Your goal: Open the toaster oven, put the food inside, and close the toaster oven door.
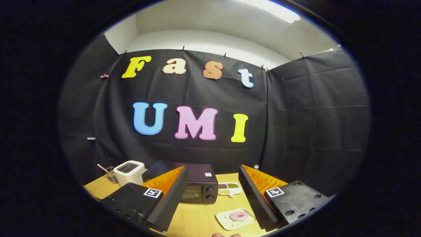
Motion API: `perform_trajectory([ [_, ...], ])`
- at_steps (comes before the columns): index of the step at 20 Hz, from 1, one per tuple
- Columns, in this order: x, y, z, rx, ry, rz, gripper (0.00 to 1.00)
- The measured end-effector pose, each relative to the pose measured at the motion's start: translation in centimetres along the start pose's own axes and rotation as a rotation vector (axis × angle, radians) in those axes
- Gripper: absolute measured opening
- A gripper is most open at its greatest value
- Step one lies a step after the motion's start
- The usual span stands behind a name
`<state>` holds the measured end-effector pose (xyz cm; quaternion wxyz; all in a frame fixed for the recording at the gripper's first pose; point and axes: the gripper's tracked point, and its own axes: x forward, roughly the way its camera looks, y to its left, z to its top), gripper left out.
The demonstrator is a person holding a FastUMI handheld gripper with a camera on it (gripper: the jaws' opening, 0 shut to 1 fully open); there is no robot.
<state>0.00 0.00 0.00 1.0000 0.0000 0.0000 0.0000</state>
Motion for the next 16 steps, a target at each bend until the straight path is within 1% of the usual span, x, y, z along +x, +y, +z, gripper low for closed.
perform_trajectory([
  [6, -0.3, 0.3, -0.9, -0.001, 0.022, -0.002, 0.98],
  [16, 1.0, 0.4, -2.1, 0.037, 0.051, -0.015, 0.98],
])
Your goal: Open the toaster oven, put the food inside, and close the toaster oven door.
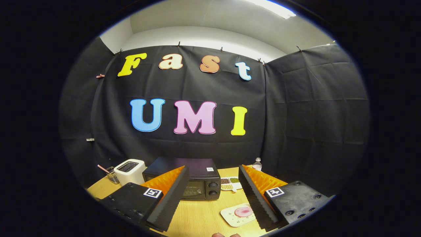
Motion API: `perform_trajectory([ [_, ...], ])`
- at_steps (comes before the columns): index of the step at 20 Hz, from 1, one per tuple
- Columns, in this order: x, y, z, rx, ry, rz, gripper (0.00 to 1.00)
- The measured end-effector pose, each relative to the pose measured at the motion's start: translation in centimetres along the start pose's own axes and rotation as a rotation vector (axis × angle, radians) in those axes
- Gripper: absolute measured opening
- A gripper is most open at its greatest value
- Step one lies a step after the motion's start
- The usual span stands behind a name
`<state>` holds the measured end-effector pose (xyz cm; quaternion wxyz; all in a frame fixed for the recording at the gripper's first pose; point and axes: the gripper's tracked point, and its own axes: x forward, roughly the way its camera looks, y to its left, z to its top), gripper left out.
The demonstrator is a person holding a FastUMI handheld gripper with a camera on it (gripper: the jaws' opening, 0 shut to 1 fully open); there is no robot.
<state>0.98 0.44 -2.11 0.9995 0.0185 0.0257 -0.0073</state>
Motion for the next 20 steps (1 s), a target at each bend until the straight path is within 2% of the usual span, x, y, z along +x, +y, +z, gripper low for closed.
perform_trajectory([
  [5, 1.7, 1.0, -1.2, 0.01, 0.027, 0.009, 0.98],
  [8, 3.9, 2.9, -2.5, 0.029, 0.064, 0.046, 0.98],
  [11, 6.7, 5.5, -5.3, 0.059, 0.141, 0.081, 0.99],
  [20, 15.8, 11.7, -13.4, 0.077, 0.319, 0.099, 0.99],
])
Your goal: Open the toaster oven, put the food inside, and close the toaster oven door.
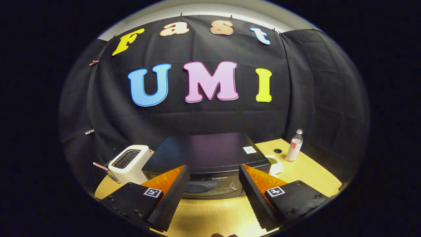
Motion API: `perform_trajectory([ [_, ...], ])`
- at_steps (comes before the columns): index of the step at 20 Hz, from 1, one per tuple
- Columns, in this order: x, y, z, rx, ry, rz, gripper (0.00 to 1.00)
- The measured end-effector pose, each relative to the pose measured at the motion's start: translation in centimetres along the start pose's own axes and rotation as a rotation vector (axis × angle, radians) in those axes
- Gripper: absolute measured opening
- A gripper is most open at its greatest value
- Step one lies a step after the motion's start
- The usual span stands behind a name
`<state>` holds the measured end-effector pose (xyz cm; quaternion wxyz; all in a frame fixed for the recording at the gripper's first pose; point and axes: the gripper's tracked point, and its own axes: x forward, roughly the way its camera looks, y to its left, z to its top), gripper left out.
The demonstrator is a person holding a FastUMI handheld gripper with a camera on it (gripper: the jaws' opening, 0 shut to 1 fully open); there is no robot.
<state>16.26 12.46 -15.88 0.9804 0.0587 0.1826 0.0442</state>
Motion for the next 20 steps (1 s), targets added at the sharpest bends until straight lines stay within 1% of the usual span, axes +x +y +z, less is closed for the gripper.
perform_trajectory([
  [4, 3.8, 1.1, -3.8, 0.027, 0.106, 0.001, 0.99],
  [6, 4.2, 1.6, -4.8, 0.044, 0.144, 0.016, 0.98],
  [7, 4.4, 1.6, -4.7, 0.059, 0.131, 0.011, 0.99],
  [8, 4.4, 1.7, -5.0, 0.065, 0.146, 0.014, 0.98],
  [10, 3.9, 1.9, -5.5, 0.108, 0.172, 0.026, 0.99],
  [12, 3.0, 2.0, -6.0, 0.123, 0.195, 0.041, 0.99],
  [20, -2.0, 1.3, -9.6, 0.067, 0.239, 0.025, 0.99],
])
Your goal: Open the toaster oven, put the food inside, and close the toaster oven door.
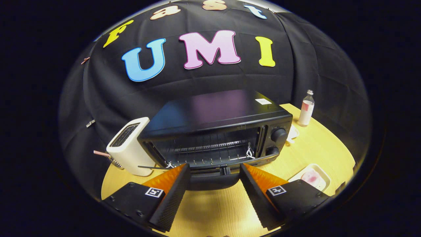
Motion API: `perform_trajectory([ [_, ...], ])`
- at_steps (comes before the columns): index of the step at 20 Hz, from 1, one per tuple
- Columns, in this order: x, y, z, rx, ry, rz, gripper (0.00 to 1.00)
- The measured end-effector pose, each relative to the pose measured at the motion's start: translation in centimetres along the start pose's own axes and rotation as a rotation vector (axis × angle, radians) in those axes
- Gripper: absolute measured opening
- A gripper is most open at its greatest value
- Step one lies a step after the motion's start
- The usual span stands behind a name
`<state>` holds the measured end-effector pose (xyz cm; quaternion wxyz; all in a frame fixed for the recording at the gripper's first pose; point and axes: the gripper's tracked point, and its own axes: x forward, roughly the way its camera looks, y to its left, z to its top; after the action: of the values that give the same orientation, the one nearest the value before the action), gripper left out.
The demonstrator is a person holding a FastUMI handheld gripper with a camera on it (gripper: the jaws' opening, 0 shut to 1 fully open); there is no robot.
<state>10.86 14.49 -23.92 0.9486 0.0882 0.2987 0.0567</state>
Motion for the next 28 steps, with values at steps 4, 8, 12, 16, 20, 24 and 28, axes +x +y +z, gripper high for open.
perform_trajectory([
  [4, -1.4, -0.7, -3.9, -0.002, 0.05, 0.015, 0.98],
  [8, -1.5, -1.9, -9.4, -0.074, 0.183, 0.027, 0.99],
  [12, -2.0, -3.0, -11.5, -0.152, 0.197, 0.066, 0.99],
  [16, -2.9, -4.4, -10.9, -0.215, 0.189, 0.13, 0.99],
  [20, -4.4, -8.2, -9.9, -0.23, 0.2, 0.163, 1.0],
  [24, -5.8, -14.0, -6.8, -0.223, 0.197, 0.164, 0.99],
  [28, -5.8, -20.7, -4.2, -0.178, 0.2, 0.118, 0.99],
])
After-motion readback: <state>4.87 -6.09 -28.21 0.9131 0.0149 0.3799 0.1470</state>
